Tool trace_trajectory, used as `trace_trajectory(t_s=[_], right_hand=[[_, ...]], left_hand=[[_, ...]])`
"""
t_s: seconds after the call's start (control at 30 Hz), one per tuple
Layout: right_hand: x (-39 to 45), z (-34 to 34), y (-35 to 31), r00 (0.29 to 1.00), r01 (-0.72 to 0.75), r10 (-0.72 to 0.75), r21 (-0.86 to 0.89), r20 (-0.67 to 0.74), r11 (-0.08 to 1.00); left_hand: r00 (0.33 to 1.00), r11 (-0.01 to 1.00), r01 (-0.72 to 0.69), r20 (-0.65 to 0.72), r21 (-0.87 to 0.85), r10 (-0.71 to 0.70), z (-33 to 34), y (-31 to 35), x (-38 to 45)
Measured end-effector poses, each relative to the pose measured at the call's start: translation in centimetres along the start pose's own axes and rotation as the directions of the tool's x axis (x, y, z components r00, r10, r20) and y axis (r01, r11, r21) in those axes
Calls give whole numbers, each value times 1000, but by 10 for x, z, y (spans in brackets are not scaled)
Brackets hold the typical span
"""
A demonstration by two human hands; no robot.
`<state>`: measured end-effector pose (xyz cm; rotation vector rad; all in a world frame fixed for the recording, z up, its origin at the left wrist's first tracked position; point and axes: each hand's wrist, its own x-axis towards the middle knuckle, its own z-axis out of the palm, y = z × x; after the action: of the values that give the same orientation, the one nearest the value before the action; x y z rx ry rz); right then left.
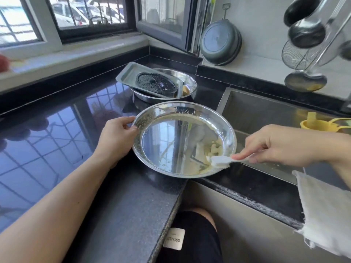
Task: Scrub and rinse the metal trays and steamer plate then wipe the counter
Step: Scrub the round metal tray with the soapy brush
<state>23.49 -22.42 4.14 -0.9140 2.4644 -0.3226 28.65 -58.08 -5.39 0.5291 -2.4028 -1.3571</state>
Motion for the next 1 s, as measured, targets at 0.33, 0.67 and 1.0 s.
trace_trajectory(t_s=[0.33, 0.67, 1.0], right_hand=[[42, 15, -37, 970, -154, 101, -238, -221, 959], [129, 4, -59, 860, -482, 399, -247, -318, 841], [153, 27, -103, 974, -159, 116, -222, -197, 962]], left_hand=[[1000, 1000, 14, 17, -6, -14, 0, -1, 1], [998, 999, -21, 66, -32, 23, -3, 3, -2], [995, 997, -58, 79, -43, 62, -3, -4, 4]])
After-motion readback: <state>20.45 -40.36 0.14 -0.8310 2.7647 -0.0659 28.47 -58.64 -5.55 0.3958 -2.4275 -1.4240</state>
